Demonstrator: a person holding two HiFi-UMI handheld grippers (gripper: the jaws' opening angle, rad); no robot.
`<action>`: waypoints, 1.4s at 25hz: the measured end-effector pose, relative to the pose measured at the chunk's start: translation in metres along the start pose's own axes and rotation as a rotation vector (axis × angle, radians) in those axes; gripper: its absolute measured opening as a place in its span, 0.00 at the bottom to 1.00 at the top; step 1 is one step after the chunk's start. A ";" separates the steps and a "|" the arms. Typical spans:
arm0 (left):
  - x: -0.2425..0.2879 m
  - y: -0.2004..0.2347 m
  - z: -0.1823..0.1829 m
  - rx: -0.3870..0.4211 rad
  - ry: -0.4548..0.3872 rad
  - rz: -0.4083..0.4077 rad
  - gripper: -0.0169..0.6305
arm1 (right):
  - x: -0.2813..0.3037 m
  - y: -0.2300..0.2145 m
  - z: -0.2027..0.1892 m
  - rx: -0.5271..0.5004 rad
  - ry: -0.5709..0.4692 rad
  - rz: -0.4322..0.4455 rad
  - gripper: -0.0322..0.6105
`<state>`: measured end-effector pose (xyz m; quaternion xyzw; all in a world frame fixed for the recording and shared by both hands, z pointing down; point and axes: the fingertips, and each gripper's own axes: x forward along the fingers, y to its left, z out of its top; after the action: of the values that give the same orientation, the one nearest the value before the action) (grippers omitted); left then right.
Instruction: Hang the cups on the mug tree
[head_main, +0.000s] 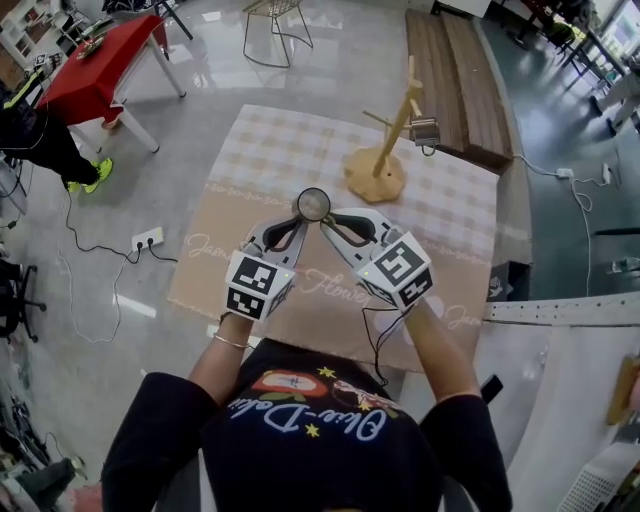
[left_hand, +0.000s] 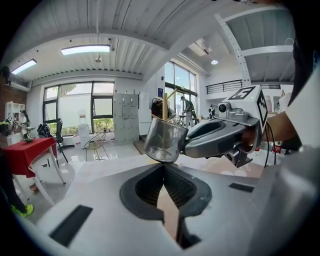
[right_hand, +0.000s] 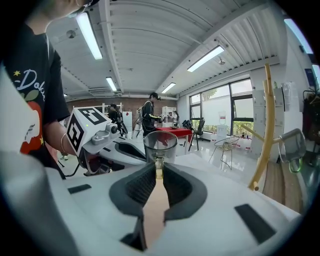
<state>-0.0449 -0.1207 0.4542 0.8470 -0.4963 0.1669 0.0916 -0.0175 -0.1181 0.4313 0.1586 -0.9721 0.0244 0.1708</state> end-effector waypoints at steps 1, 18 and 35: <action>0.001 0.000 0.002 0.003 -0.003 -0.006 0.04 | -0.001 -0.002 0.001 0.003 -0.002 -0.006 0.13; 0.016 0.032 0.017 0.008 0.013 -0.106 0.04 | 0.023 -0.021 0.019 0.101 -0.021 -0.071 0.13; 0.019 0.051 0.034 0.033 0.002 -0.107 0.04 | 0.033 -0.033 0.037 0.140 -0.061 -0.092 0.13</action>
<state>-0.0739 -0.1719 0.4292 0.8736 -0.4472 0.1708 0.0871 -0.0483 -0.1628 0.4073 0.2152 -0.9645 0.0798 0.1306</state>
